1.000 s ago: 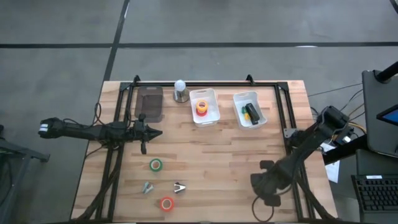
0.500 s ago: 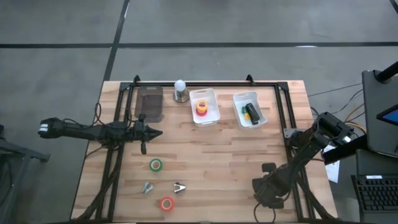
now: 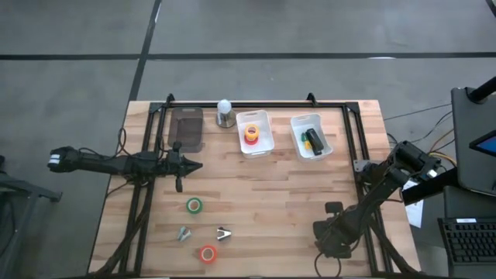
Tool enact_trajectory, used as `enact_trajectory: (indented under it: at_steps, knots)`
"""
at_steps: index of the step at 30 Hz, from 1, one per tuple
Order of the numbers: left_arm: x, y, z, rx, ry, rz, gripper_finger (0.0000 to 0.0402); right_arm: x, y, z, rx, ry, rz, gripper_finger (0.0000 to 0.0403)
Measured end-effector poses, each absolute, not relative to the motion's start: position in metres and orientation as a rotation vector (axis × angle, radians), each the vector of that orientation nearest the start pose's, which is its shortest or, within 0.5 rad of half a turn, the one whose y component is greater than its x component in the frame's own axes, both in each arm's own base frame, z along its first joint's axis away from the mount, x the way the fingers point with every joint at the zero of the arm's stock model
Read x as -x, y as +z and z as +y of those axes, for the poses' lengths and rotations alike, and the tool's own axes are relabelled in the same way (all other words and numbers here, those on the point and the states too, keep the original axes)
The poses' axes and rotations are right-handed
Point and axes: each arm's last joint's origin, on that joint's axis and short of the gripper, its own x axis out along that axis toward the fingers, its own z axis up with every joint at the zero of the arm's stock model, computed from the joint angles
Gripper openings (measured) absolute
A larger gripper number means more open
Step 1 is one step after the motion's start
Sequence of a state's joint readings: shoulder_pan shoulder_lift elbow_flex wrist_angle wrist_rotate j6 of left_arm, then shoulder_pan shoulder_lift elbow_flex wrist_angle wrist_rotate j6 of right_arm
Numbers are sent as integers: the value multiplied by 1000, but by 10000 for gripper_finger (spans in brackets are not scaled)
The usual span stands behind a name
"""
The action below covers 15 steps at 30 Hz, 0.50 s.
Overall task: Pick and place Stapler, Stapler remover, tape
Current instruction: Put the right blue staple remover into the black bin
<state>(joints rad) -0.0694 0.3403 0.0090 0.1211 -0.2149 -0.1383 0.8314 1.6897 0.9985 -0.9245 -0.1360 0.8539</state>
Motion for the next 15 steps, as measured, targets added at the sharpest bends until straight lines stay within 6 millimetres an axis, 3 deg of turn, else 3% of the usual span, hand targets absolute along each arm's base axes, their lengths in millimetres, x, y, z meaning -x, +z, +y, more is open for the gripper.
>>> enact_trajectory:
  at_steps: [7, 15]
  knots:
    - [-116, 149, -2, 108, 159, 198, 12, -183, 159, 206, -81, 26, 1696, 15]
    - [-116, 149, -2, 108, 159, 198, 12, -191, 164, 204, -93, -25, 1608, 8]
